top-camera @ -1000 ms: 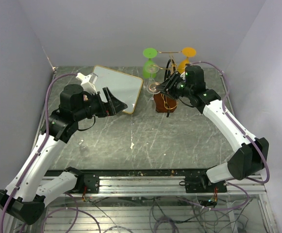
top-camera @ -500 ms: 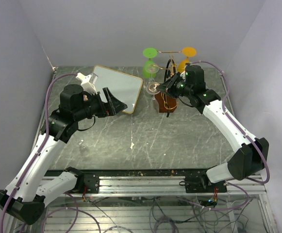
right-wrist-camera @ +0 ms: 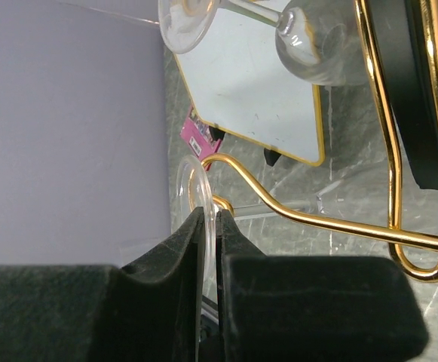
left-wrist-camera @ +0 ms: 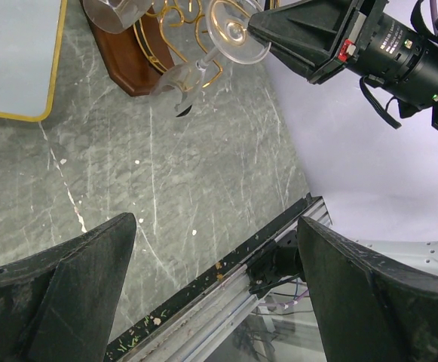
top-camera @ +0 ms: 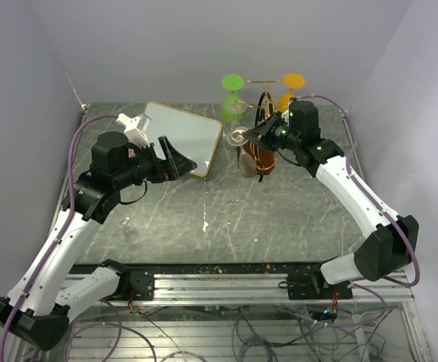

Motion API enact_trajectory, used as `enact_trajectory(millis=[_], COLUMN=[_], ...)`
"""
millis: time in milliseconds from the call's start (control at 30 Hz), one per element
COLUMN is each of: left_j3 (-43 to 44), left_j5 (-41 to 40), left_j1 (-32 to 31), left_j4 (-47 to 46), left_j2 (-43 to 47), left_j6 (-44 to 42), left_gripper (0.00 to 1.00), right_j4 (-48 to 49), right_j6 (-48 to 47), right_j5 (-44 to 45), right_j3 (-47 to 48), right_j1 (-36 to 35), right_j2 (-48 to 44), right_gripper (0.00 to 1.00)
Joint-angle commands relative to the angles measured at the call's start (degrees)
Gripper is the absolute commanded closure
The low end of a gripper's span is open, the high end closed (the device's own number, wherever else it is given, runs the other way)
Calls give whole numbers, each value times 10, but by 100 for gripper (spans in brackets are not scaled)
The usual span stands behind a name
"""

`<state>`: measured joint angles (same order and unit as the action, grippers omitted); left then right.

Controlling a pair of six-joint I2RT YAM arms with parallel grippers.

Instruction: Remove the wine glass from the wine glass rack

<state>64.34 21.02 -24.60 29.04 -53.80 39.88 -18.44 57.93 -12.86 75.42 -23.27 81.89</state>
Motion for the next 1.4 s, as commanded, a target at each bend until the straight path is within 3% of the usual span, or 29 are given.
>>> enact_trajectory(millis=[0,633,1067,1367], left_j3=[18,12,-3,-20], left_j5=[-7,-8,-3,5], left_j1=[-4,-4,-4,-4], left_j4=[2,9,12,11], left_j2=[8,13,32,44], left_j6=[-5,-10,-2,15], left_gripper=[1,1,1,1], right_j4=[23,72,80,24], right_j6=[20,69,116,140], right_j5=[-6,-54,10,54], right_j3=[0,17,20,44], right_j1=[-3,-3,-3,-3], right_j2=[-17,5,6,7], right_gripper=[100,100,100,100])
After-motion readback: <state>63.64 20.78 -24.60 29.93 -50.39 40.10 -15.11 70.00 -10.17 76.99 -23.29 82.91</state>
